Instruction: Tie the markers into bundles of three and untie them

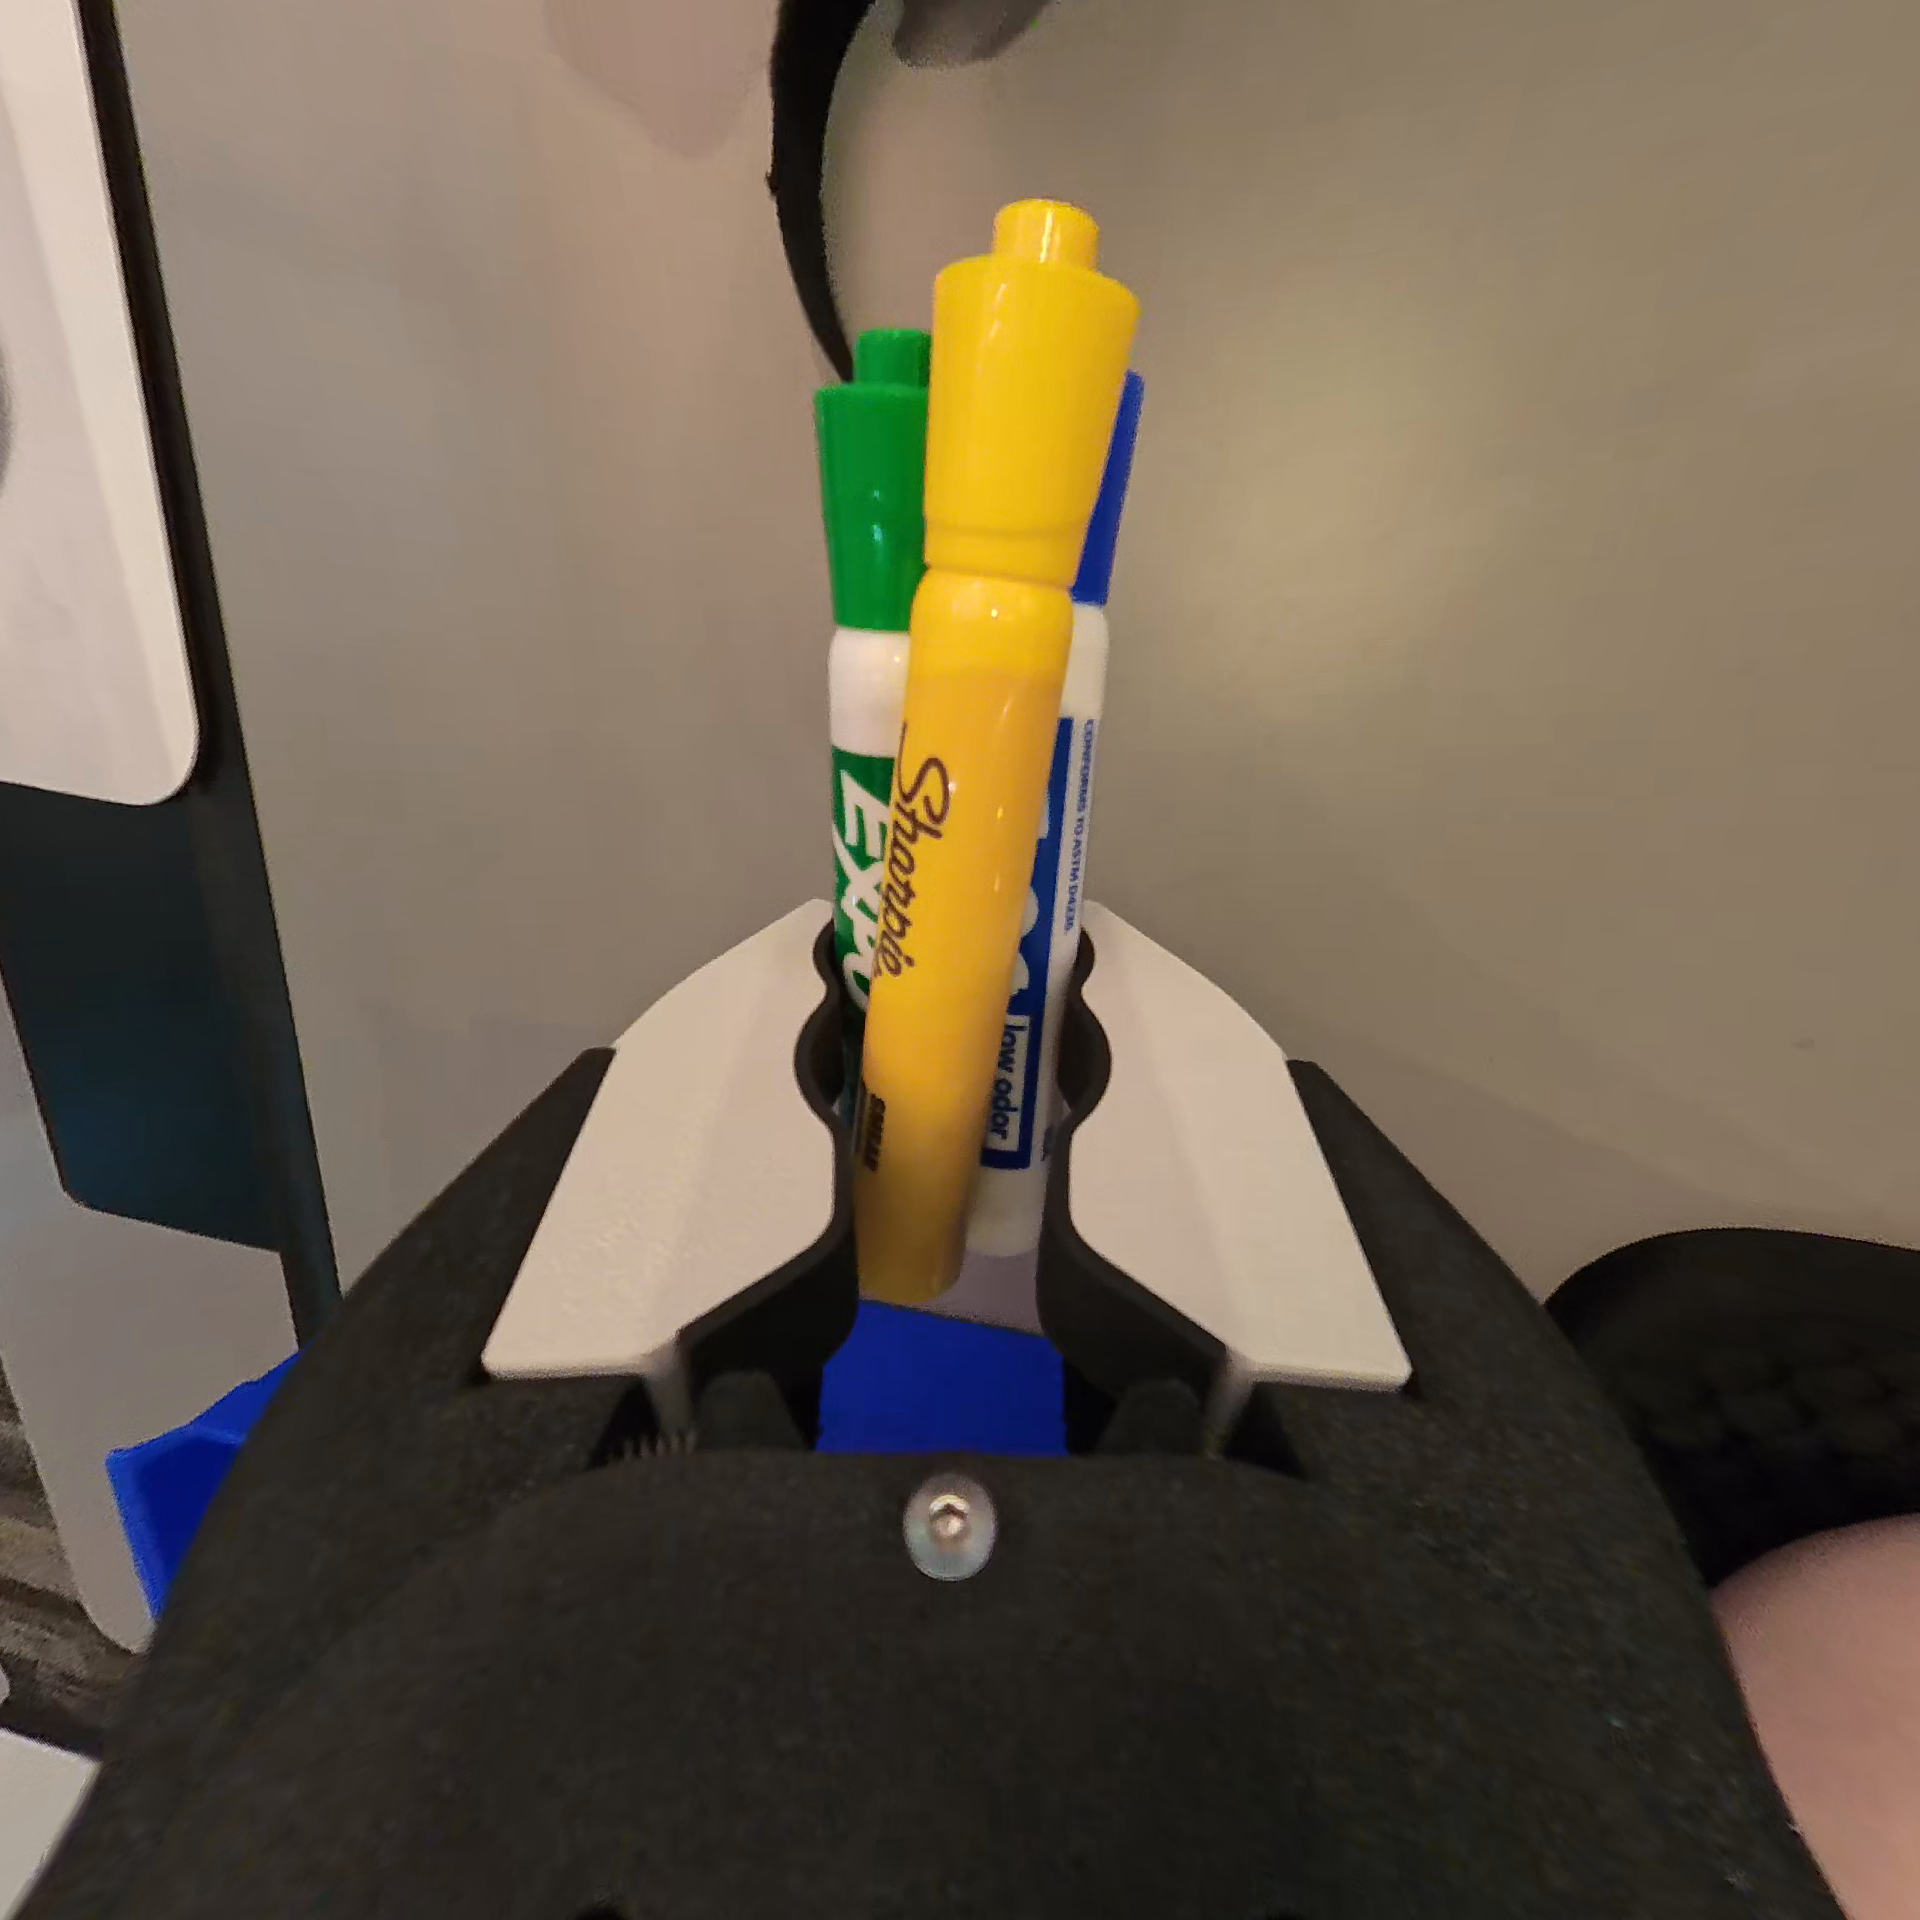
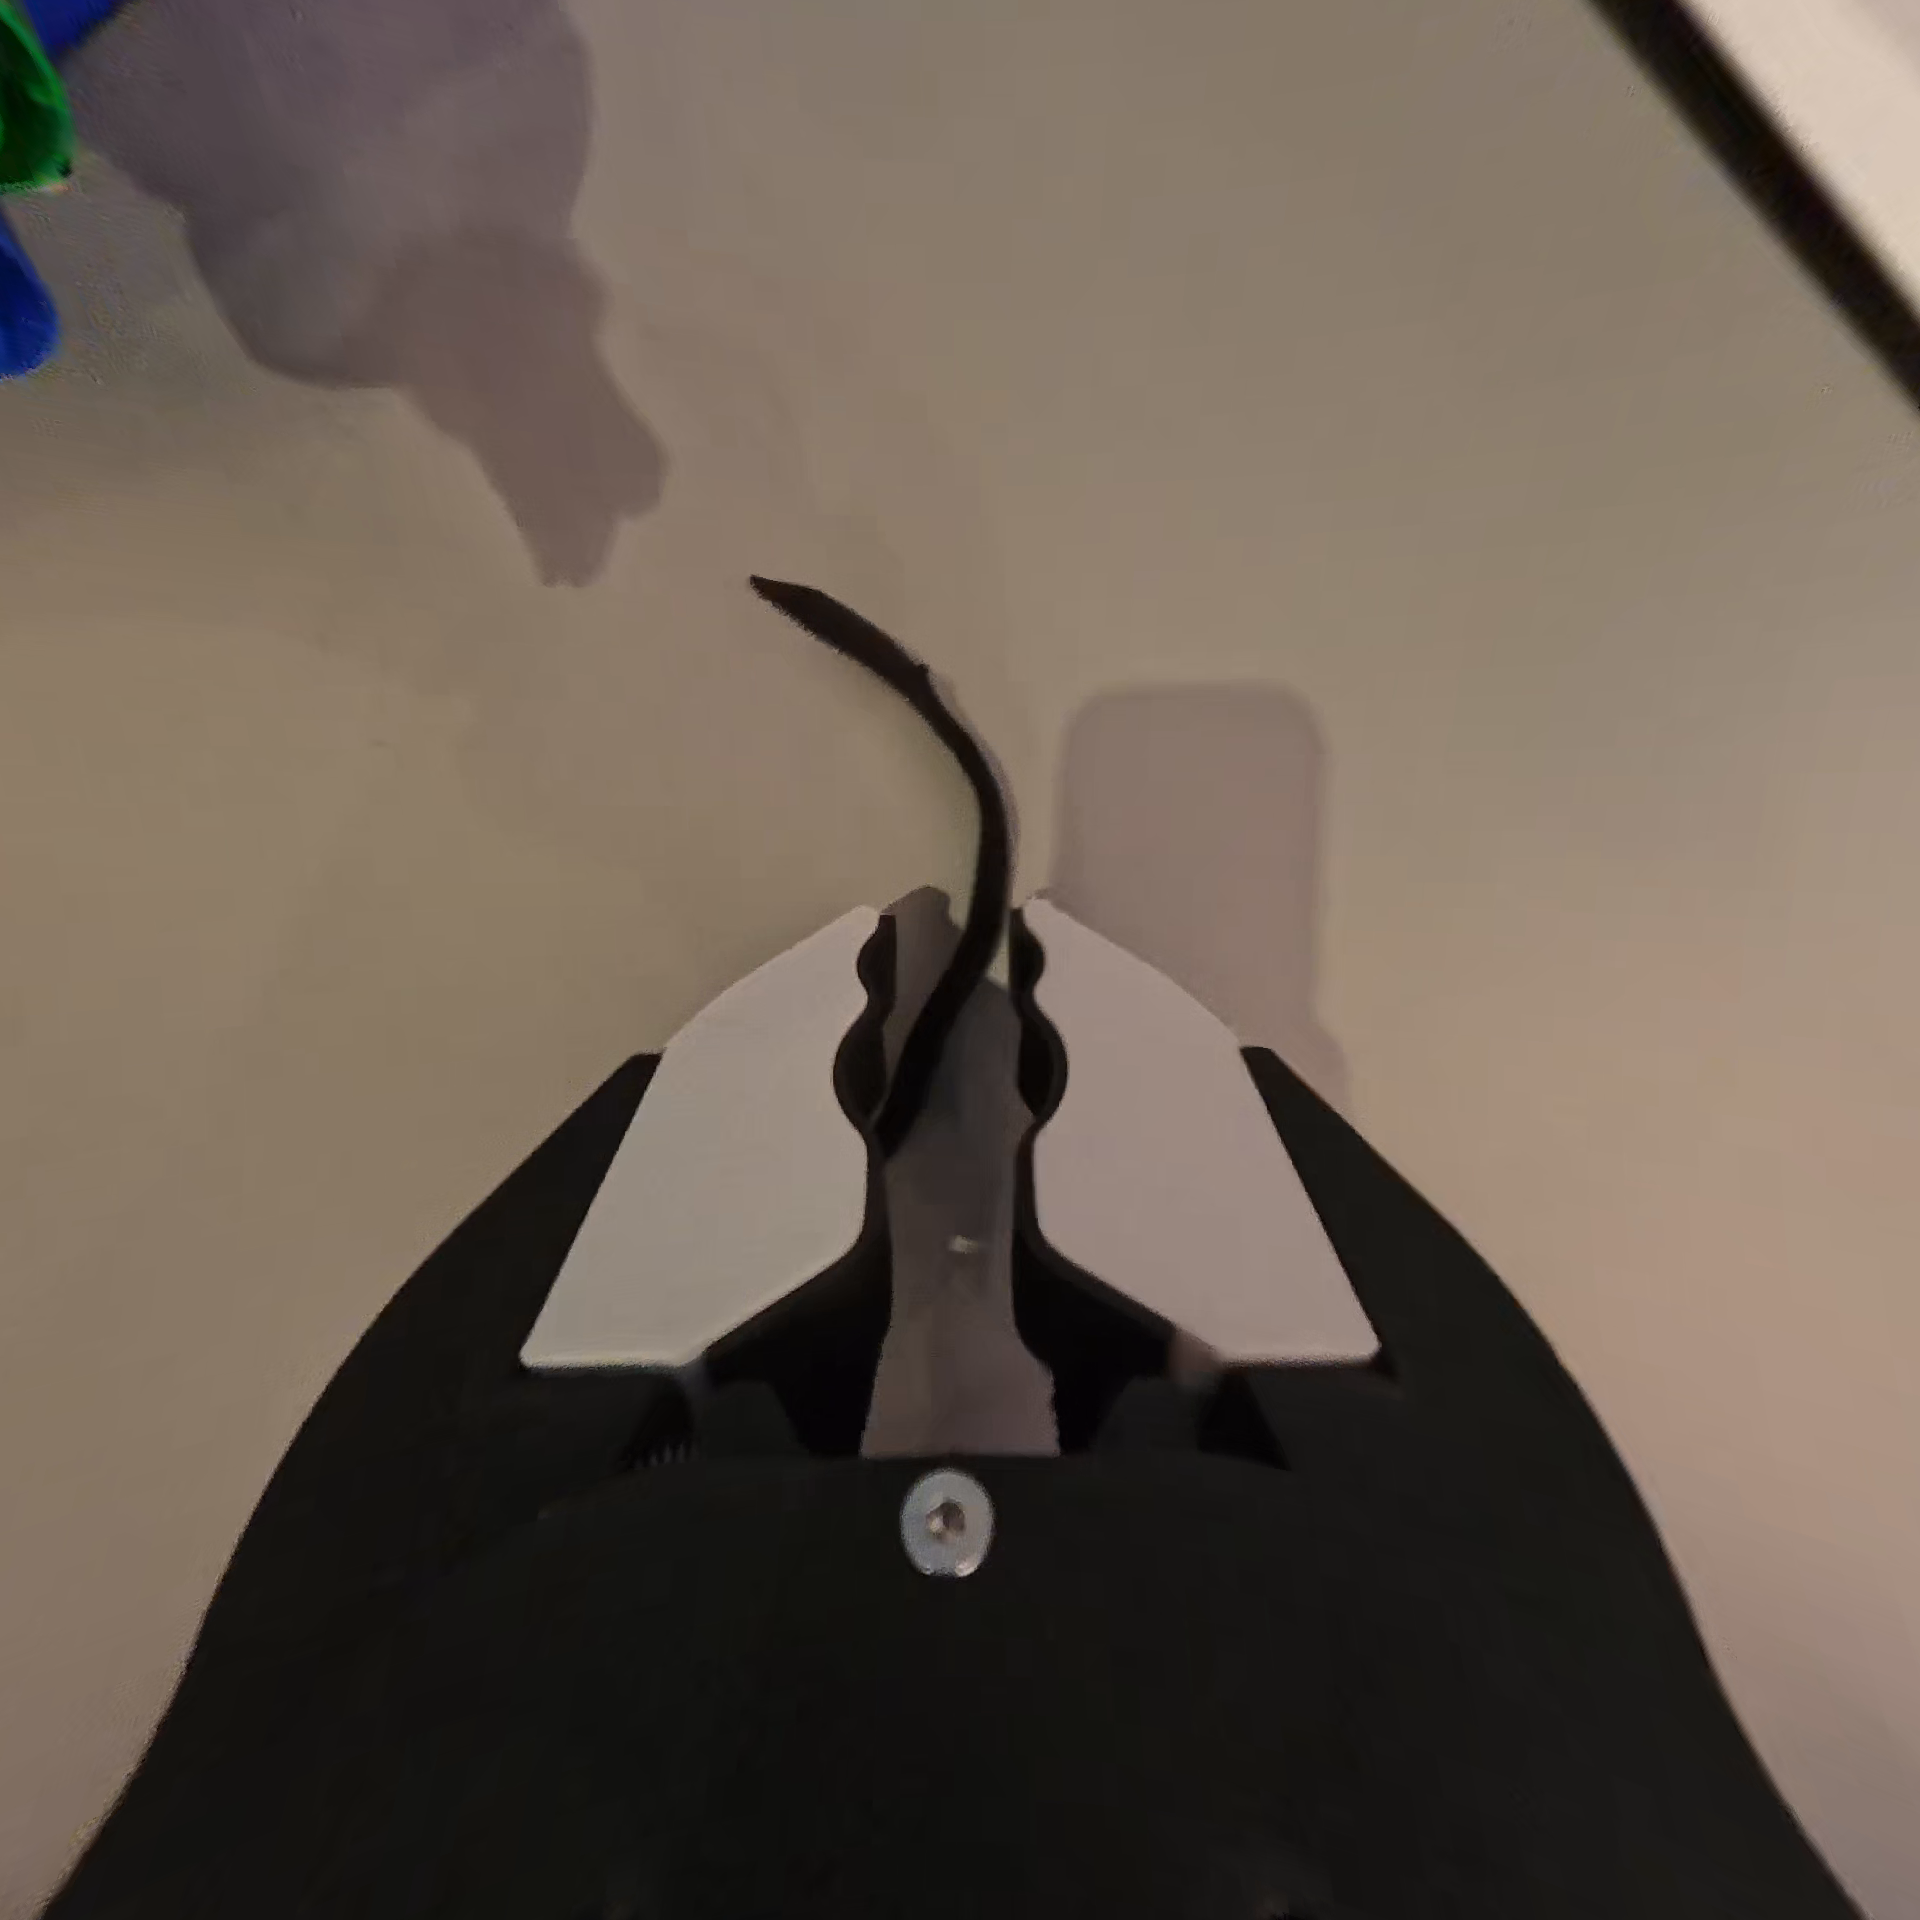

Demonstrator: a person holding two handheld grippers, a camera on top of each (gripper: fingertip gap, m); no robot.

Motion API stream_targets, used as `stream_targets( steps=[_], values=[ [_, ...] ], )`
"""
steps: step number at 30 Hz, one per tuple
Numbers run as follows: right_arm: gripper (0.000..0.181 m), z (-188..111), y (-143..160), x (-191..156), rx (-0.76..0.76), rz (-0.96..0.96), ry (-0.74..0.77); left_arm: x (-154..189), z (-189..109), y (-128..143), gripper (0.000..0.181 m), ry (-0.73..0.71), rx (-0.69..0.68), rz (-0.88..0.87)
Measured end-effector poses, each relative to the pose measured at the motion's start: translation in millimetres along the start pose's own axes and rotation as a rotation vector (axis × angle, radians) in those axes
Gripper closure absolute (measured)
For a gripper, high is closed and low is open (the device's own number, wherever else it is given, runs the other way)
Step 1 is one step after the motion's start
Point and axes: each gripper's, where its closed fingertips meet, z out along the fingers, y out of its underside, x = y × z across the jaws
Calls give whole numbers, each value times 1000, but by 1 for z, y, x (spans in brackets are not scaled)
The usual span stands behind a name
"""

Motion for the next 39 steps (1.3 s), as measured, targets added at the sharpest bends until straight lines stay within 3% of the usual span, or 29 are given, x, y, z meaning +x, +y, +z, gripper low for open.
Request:
stream_targets(
  steps=[2, 3, 8, 11, 14, 18, 20, 27, 39],
  values=[
    [164, 5, 7, -4, -44, 22, -23, 4, 0, -2, 143, 14, 7, 15],
    [176, 6, 10, -4, -64, 27, -30, 5, 0, -3, 143, 18, 11, 20],
    [177, -9, 5, 1, 8, -36, -25, 9, 3, -3, 143, 46, 6, 27],
    [177, -31, -13, -1, 151, -117, -33, 14, 4, -8, 143, 70, 31, 42],
    [177, -60, -38, -14, 340, -369, 31, 19, 5, -12, 143, 94, 46, 55],
    [177, -101, -74, -52, 617, -558, 26, 27, 5, -18, 143, 129, 68, 75],
    [177, -108, -86, -71, 689, -625, 23, 30, 5, -19, 143, 139, 62, 90],
    [177, -79, -107, -118, 687, -803, 63, 43, 7, -26, 143, 190, 77, 134],
    [177, -51, -99, -134, 677, -956, 85, 64, 10, -30, 143, 219, 8, 213]
  ],
)
